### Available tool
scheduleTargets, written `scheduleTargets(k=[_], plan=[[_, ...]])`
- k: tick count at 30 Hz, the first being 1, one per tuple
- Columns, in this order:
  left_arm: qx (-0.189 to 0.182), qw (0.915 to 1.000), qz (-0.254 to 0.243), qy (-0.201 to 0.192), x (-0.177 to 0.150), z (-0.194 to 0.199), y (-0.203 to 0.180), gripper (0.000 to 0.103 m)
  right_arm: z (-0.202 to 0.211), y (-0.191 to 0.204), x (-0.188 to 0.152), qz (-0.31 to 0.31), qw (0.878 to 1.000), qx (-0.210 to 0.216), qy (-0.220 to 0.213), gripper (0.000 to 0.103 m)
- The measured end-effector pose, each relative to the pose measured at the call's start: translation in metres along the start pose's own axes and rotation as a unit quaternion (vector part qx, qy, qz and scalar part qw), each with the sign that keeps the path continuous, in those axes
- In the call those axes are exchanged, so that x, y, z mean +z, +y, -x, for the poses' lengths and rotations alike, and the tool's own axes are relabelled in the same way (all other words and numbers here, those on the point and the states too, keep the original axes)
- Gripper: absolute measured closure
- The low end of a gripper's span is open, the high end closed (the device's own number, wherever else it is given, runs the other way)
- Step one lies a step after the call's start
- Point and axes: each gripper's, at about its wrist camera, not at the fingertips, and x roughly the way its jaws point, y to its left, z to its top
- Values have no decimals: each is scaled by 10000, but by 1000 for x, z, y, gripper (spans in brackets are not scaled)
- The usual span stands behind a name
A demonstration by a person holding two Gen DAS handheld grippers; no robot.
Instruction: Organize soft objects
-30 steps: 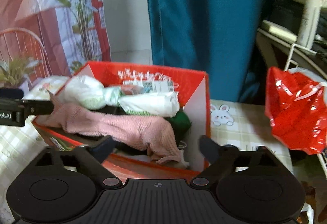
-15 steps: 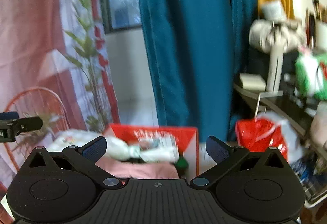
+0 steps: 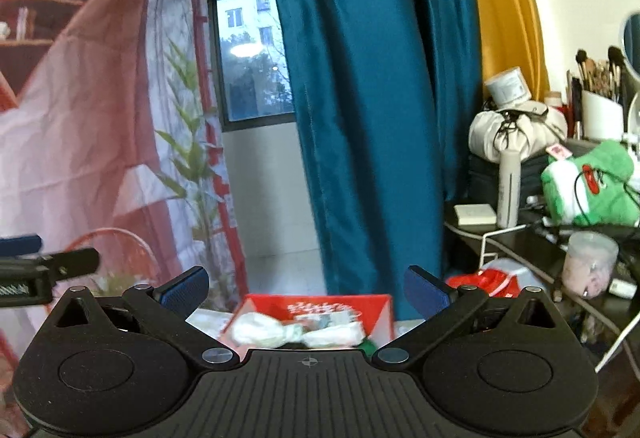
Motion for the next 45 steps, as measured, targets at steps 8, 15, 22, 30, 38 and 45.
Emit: scheduleTargets(k=[8, 15, 22, 30, 38, 45], plan=[[-32, 9999, 57, -76, -10, 28, -6, 0, 32, 13, -12, 226, 9996, -142, -133, 0], [16, 9999, 105, -65, -12, 33, -8, 0, 43, 12, -14, 181, 9995, -205, -172, 0], [29, 9999, 56, -116, -12, 37, -7, 0, 43, 10, -14, 149, 9995, -238, -166, 0], [98, 9998, 108, -125, -12, 39, -2, 0, 46, 17, -13, 258, 9990, -286, -211, 0], [55, 9999, 78, -101, -12, 40, -5, 0, 45, 20, -13, 307, 9990, -255, -204, 0], [-68, 9997, 108, -197, -13, 45, -3, 0, 45, 19, -13, 303, 9991, -233, -205, 0]])
